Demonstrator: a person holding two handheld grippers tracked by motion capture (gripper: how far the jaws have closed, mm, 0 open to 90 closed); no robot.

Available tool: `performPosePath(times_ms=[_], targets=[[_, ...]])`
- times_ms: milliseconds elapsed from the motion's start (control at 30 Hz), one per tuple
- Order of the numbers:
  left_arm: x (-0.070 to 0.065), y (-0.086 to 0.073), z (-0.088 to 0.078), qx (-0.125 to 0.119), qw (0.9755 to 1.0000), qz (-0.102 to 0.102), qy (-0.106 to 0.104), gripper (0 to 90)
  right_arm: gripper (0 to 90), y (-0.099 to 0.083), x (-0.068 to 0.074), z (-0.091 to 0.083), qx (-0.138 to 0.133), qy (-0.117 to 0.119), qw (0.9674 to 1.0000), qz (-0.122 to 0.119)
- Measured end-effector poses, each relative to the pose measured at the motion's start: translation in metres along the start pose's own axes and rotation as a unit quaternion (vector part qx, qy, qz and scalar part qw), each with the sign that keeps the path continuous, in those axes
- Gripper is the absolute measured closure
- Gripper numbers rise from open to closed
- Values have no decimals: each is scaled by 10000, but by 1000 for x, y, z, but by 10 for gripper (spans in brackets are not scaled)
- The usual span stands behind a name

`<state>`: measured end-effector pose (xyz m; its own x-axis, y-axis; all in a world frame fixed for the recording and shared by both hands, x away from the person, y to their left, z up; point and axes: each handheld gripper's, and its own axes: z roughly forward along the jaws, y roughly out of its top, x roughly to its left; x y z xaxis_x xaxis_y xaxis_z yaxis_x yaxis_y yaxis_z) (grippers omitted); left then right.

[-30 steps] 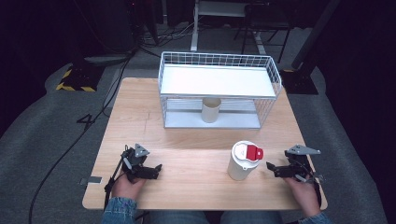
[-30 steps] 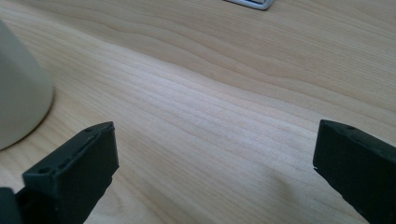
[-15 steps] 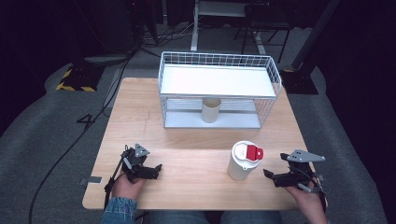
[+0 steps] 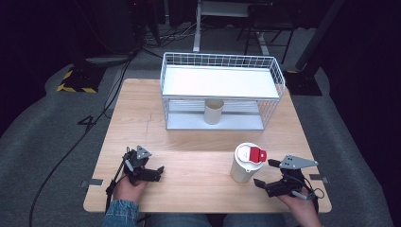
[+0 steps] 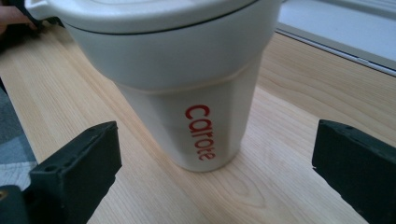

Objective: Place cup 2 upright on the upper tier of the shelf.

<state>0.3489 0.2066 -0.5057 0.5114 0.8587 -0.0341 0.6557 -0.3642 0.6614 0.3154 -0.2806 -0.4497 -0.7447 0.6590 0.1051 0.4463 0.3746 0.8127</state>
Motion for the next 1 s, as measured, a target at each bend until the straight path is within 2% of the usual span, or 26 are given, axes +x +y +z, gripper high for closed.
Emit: performPosePath(times_ms=[467,600,733,900,1000], targets=[[0,0,0,-1,10000,1,2,2,15,-2,9,30,-531,191,9984,-78],[0,0,0,-1,10000,2,2,2,15,-2,9,36,-721,228,9971,-109],[0,0,0,1,10000,1,5,2,15,-3,12,43,-953,201,9950,-242],[0,0,0,-2,10000,-2,1,2,15,-3,13,50,-1038,124,9941,-283],[0,0,0,-2,10000,0,2,2,23,-4,13,54,-1025,178,9942,-289]])
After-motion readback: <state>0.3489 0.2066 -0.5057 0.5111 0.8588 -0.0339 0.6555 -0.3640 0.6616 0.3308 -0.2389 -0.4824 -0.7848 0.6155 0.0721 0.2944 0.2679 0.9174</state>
